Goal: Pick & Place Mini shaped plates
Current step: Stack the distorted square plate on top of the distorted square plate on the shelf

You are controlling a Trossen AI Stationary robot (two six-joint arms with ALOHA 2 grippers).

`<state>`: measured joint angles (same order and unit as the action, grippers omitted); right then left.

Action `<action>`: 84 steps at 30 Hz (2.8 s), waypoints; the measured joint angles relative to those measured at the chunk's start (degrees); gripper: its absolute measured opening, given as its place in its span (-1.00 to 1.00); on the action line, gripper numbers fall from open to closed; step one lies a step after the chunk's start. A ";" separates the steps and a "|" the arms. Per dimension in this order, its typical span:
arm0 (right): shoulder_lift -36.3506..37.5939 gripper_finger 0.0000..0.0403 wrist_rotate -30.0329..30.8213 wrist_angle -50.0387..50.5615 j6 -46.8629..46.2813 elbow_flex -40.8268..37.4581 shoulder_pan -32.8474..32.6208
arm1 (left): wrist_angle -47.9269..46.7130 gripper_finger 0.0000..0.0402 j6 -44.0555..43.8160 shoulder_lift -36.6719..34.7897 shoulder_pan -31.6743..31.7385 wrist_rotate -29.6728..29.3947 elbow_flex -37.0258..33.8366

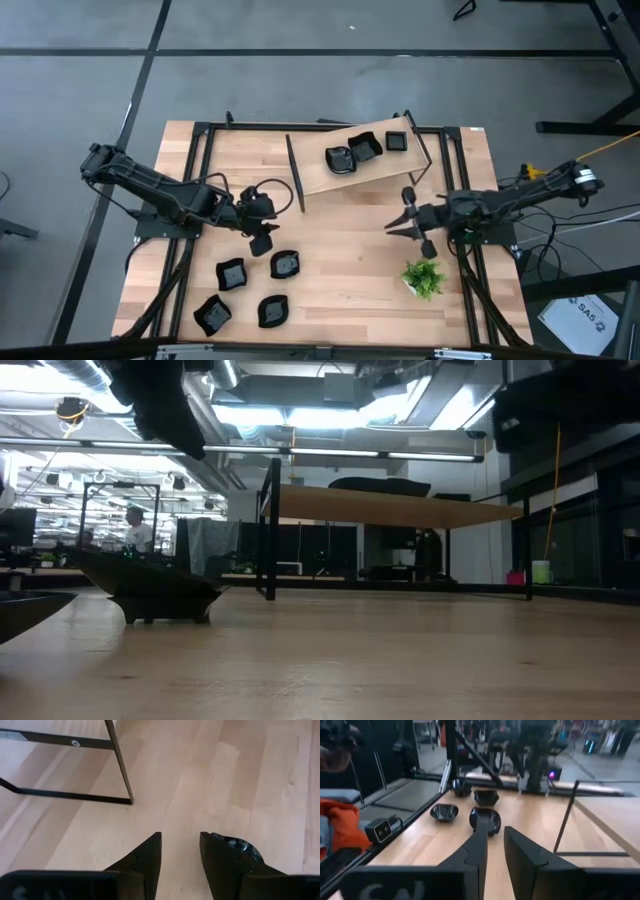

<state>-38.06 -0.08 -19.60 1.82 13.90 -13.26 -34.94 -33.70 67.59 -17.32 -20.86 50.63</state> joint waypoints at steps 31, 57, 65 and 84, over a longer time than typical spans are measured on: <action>30.95 -0.68 9.52 17.45 6.71 -13.34 5.17 | 0.87 -0.37 0.71 0.00 -5.22 4.91 0.00; 30.97 -0.68 9.50 17.40 -1.55 -13.34 5.17 | -0.16 -0.37 -22.04 4.40 -17.97 12.01 0.00; 30.97 -0.68 9.51 17.40 -1.43 -13.34 5.17 | -0.13 -0.37 -30.96 7.80 -19.90 19.39 0.00; 30.97 -0.68 9.49 17.40 -1.55 -13.34 5.17 | -2.41 -0.37 -42.22 20.17 -27.04 20.95 0.00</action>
<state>-7.09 9.42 -2.20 0.27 0.56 -8.10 -37.35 -75.92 87.76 -44.36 0.09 50.63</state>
